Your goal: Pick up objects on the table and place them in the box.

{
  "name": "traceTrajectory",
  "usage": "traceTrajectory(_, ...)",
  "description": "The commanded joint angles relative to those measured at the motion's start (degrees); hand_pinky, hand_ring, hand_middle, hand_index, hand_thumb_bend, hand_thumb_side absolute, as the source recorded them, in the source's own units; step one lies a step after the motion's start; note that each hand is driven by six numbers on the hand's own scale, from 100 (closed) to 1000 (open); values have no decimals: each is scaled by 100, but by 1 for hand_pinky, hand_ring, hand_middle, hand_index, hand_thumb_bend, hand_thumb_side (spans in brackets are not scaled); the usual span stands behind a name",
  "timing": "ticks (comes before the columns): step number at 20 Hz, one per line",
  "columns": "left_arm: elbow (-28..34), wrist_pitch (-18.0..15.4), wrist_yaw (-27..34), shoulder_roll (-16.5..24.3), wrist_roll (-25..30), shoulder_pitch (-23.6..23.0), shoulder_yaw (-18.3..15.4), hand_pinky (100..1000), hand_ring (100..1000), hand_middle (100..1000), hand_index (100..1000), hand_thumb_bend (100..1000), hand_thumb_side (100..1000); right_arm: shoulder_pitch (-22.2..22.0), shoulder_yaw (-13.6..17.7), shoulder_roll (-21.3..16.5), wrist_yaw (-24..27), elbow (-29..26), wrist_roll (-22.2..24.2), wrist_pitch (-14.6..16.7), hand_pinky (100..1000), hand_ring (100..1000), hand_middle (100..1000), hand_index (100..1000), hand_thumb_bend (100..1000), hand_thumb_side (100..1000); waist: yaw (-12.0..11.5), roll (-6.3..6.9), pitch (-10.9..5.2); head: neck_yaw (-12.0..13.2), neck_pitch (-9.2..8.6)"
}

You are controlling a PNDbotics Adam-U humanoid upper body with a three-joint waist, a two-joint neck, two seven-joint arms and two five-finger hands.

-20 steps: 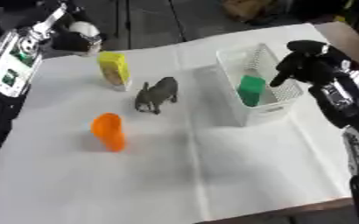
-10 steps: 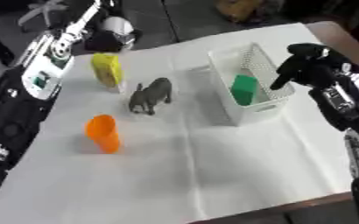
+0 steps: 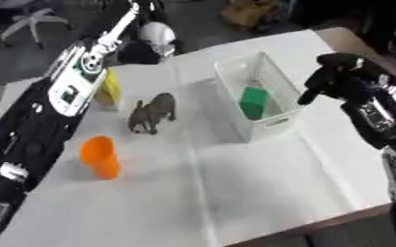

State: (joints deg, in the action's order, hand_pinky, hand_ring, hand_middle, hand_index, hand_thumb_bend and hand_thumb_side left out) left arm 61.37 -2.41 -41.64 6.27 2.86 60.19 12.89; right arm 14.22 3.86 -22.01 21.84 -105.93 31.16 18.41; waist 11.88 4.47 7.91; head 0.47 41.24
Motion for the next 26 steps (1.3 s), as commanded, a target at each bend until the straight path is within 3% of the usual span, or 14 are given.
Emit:
traceTrajectory(1,14,-104,25,54,-69,156,-36,334,250,403,560,358,387,82,4,-96,72,-127,40,8,586,563,626,863,160,647,11,-9,21,30,-64)
traceTrajectory(7,-7,-124,20,52,-86,159,-40,334,250,403,560,360,387,85,5,-96,75,-125,45,9,586,563,626,863,161,647,18,-7,23,31,-65)
traceTrajectory(18,-206,-327,-31,-5,-314,280,-143,339,254,408,564,364,394,361,-88,-52,50,-136,176,-135,585,562,625,859,164,653,603,332,225,77,-248)
traceTrajectory(19,-218,-354,-36,-14,-322,285,-141,341,256,411,567,774,460,365,-88,-50,50,-135,179,-141,585,562,624,859,126,684,612,337,228,71,-246)
traceTrajectory(20,-197,-403,-26,-36,-320,289,-121,341,256,411,567,377,396,377,-89,-49,49,-135,182,-149,585,562,624,859,165,653,627,356,239,73,-252)
traceTrajectory(26,-181,-504,42,-97,-324,271,-101,341,256,410,565,379,394,391,-91,-51,60,-146,195,-161,585,562,623,857,167,652,678,374,228,81,-281)
